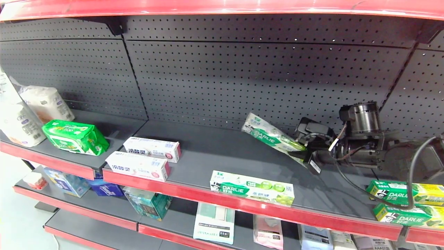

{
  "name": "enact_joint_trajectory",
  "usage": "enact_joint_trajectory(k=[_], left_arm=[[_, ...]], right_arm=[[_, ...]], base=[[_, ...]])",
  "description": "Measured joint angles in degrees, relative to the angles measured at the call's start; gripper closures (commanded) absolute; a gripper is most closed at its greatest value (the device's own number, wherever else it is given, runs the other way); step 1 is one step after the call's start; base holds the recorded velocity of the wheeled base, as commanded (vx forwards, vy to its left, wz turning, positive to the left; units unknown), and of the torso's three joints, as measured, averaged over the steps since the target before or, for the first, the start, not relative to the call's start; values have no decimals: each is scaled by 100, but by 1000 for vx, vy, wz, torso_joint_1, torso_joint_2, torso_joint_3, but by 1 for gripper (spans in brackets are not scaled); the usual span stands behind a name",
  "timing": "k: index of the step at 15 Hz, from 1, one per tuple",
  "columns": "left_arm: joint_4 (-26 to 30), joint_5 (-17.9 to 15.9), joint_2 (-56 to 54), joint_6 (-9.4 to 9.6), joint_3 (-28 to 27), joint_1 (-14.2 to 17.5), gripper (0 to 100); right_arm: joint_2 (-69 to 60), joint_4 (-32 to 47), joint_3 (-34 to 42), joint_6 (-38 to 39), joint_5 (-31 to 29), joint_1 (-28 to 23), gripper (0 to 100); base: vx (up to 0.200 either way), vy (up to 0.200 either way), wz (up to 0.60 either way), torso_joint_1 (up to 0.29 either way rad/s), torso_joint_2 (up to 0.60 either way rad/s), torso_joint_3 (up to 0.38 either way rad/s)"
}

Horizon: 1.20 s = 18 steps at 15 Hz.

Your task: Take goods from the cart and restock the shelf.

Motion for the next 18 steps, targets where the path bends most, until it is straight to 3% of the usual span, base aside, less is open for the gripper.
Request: enact_joint_trajectory(k=[14, 15, 18], left_arm=[[-2, 0, -73, 0, 18, 7, 0], [-2, 0, -73, 0, 18, 10, 0], [-2, 0, -73, 0, 18, 7, 0]], right_arm=[[588, -20, -66, -284, -255, 343, 100], [621, -22, -82, -284, -260, 364, 0], [717, -30, -167, -277, -295, 441, 0]], base=[[0, 0, 0, 0, 0, 0], [0, 0, 0, 0, 0, 0], [0, 0, 0, 0, 0, 0]])
